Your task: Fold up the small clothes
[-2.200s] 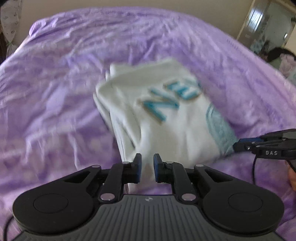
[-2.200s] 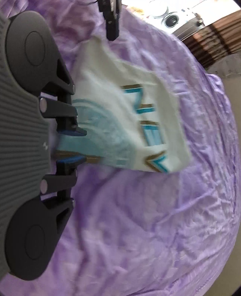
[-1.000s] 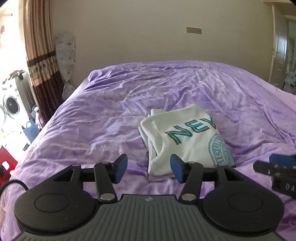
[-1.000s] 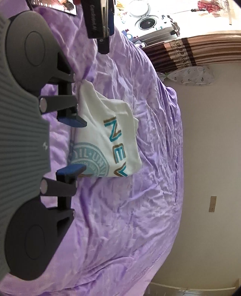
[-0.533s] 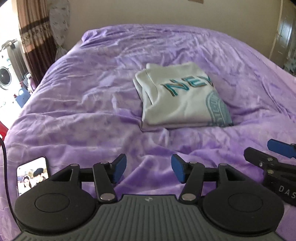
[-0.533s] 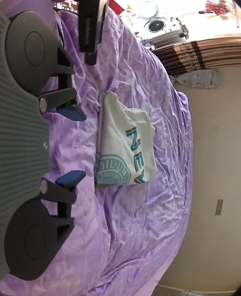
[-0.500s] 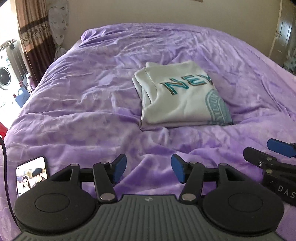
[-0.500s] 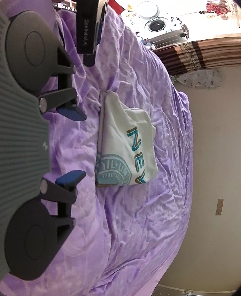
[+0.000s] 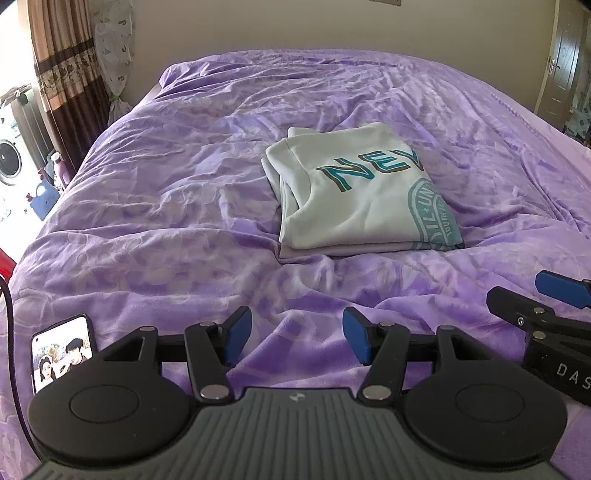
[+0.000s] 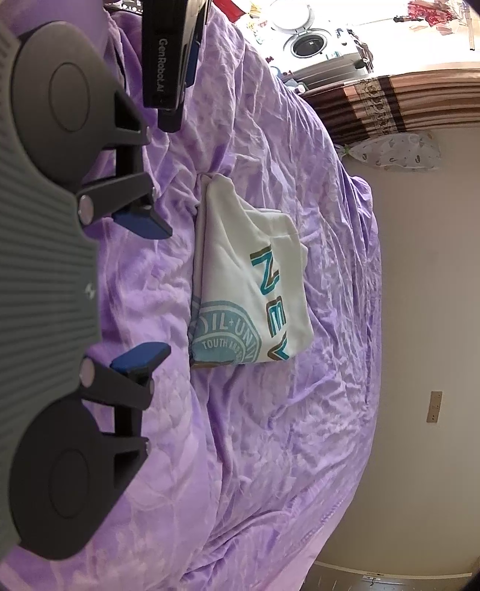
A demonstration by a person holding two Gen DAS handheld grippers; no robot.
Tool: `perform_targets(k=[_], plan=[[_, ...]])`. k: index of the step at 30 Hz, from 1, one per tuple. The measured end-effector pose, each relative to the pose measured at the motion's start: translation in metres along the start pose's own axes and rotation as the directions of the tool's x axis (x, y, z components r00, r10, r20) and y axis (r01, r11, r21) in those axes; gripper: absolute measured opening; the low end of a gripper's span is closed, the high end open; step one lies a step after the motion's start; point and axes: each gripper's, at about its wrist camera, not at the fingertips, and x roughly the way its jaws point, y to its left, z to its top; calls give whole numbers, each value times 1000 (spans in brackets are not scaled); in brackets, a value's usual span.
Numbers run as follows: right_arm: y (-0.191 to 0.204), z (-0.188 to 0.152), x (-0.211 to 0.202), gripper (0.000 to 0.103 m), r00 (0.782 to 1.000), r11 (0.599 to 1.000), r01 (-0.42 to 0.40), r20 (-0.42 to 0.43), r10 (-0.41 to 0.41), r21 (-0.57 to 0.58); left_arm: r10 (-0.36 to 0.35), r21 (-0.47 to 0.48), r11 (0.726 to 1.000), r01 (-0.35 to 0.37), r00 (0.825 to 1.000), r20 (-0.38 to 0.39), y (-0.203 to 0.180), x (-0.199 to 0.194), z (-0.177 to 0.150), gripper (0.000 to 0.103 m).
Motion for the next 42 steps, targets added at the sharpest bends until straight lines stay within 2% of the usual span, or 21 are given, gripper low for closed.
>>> perform_targets(k=[42], plan=[[1,1,-2,62,1000,1000,-4,4,4,4,12,25,1000,-13,999,51,-1,-10,3,67]])
